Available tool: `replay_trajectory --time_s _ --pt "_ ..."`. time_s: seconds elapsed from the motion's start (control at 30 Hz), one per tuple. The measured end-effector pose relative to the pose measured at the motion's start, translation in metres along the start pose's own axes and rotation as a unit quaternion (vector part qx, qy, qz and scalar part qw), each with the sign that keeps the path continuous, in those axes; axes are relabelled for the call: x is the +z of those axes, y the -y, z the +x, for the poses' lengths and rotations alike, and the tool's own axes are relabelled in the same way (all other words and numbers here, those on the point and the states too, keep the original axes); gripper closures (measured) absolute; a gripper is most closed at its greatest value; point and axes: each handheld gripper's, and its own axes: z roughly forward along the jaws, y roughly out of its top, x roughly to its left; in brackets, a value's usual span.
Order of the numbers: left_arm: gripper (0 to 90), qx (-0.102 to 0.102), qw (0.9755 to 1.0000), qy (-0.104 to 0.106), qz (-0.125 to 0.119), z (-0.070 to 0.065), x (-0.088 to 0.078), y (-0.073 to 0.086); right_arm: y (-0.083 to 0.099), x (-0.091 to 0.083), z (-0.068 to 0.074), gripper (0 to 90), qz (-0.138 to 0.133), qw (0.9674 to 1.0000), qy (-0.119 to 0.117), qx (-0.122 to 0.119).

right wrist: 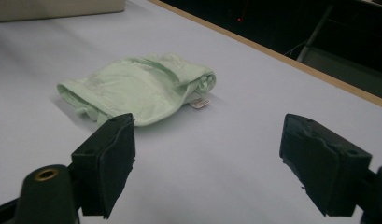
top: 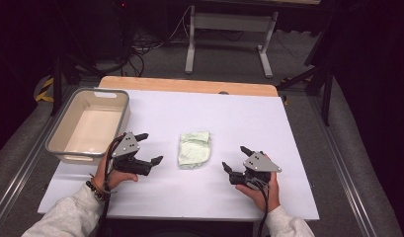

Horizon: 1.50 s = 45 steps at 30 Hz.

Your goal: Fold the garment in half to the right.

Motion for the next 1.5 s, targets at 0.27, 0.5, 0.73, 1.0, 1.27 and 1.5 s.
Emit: replay_trajectory --time_s 0.27,0.5,0.73,1.0,1.27,1.5 --pt "9.4 0.001 1.0 0.004 -0.002 -0.001 0.005 -0.003 0.0 0.0 0.0 18.9 0.002 1.0 -0.001 0.001" --pt "9.7 0.002 1.0 0.007 -0.001 -0.002 0.01 -0.006 0.001 0.001 0.0 18.9 0.003 1.0 -0.004 0.003" --pt "9.6 -0.001 0.9999 0.012 0.003 -0.002 0.014 -0.008 0.001 0.001 0.001 18.8 0.006 1.0 -0.008 0.0" --pt "9.3 -0.004 0.9998 0.019 0.007 -0.001 0.021 -0.01 0.001 0.002 0.001 18.6 0.01 0.9999 -0.013 0.0" --pt "9.0 -0.017 0.9994 0.026 0.015 0.002 0.031 -0.012 0.002 0.003 0.002 18.5 0.015 0.9997 -0.018 -0.002" --pt "8.9 -0.029 0.9987 0.032 0.026 0.005 0.041 -0.012 0.002 0.004 0.002 18.5 0.017 0.9996 -0.022 0.0"
